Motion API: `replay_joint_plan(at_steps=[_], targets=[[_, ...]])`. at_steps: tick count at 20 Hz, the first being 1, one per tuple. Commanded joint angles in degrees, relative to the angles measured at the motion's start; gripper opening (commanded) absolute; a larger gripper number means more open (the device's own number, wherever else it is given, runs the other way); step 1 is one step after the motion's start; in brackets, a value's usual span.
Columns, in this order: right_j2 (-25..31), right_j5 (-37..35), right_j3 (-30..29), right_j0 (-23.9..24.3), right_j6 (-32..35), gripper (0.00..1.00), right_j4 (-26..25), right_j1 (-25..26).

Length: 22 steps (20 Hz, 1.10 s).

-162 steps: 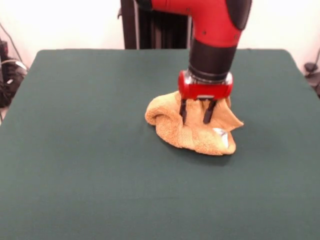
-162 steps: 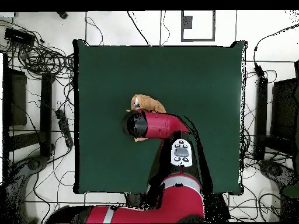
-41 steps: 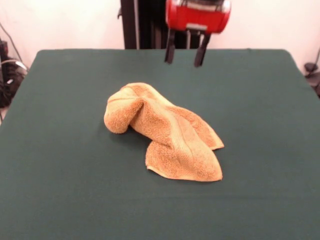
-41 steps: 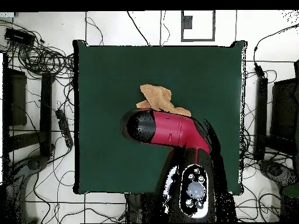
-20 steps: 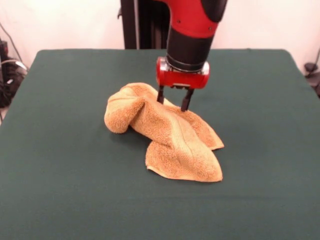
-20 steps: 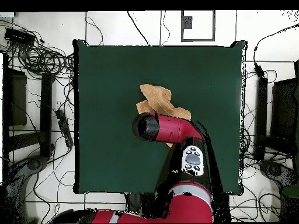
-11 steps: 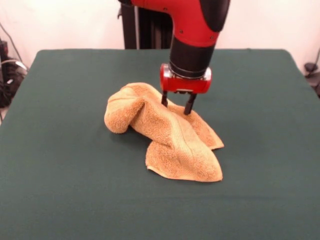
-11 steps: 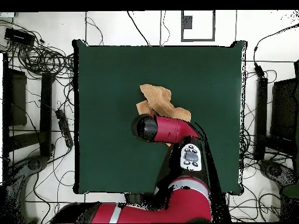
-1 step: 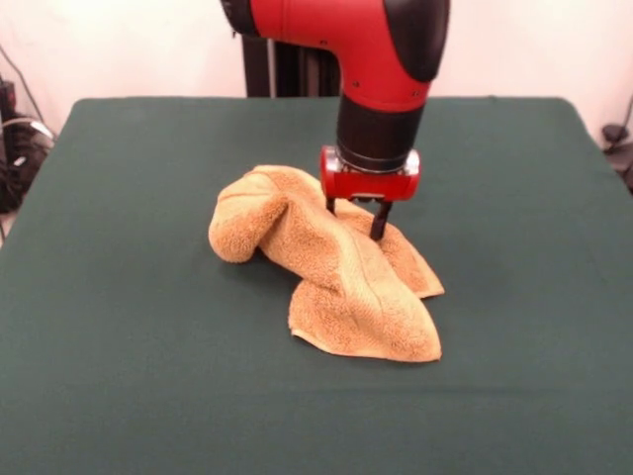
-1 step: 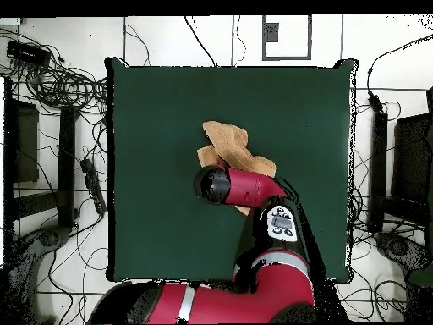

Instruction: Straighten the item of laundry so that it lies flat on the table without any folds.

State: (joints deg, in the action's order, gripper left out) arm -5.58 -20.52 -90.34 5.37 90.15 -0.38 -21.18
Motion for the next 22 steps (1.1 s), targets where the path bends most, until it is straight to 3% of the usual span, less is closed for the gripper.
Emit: replay_joint_plan(at_steps=[1, 6, 7, 19, 22], targets=[[10.71, 5.32, 0.74, 1.49, 4.97, 1.00, -1.03, 5.63], [11.32, 6.00, 0.51, 1.97, 5.09, 1.00, -1.50, 5.67], [11.50, 6.08, 0.54, 2.12, 5.03, 0.00, -1.63, 5.70], [10.60, 8.46, -0.53, 1.16, 7.70, 0.00, -2.19, 4.99], [8.91, 7.90, -3.08, -0.62, 9.71, 0.00, -1.83, 1.69]])
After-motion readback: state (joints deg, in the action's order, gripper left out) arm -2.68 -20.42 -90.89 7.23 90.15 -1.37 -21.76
